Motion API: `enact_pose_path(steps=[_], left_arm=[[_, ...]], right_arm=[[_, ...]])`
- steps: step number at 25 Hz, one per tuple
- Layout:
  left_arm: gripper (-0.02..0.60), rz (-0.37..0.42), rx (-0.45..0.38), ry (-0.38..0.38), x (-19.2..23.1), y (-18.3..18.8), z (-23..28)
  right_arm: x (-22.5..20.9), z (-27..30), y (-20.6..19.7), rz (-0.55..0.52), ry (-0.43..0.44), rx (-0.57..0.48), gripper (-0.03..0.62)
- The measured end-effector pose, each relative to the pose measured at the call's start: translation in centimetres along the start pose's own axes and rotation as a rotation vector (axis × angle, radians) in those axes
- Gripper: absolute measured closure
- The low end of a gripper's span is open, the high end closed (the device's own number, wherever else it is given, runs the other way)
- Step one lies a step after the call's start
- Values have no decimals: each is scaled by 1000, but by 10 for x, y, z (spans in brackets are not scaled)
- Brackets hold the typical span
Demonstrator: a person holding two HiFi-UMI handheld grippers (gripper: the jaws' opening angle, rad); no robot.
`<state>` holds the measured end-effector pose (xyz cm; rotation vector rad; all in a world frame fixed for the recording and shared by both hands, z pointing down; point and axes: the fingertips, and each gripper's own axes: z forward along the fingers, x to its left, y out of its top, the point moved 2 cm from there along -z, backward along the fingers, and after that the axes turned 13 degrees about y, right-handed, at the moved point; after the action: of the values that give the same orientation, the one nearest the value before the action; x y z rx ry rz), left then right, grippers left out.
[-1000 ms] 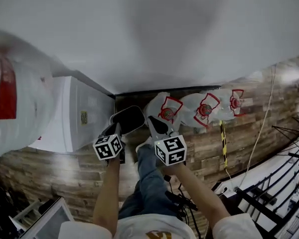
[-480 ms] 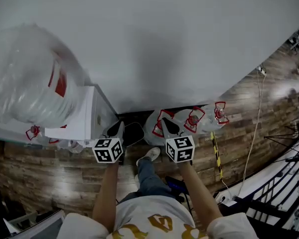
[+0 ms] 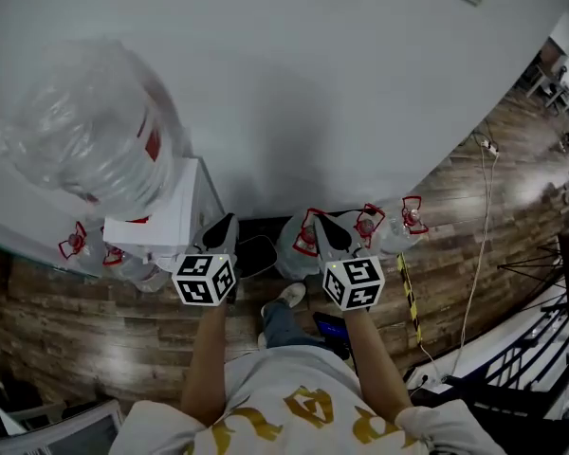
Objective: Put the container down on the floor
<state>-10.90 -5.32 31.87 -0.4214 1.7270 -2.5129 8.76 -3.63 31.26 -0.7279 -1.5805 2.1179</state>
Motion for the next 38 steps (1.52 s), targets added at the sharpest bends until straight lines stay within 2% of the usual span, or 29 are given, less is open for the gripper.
enact_pose_path(steps=[5, 19, 38], left_arm=[[581, -15, -29, 9, 4, 5, -19], [581, -17, -37, 22, 19, 1, -32], [581, -11, -22, 43, 23, -8, -26]], right_arm=[[14, -3, 1, 6, 0, -18, 571], [34, 4, -7, 25, 3, -7, 571], [31, 4, -21, 53, -3, 23, 571]])
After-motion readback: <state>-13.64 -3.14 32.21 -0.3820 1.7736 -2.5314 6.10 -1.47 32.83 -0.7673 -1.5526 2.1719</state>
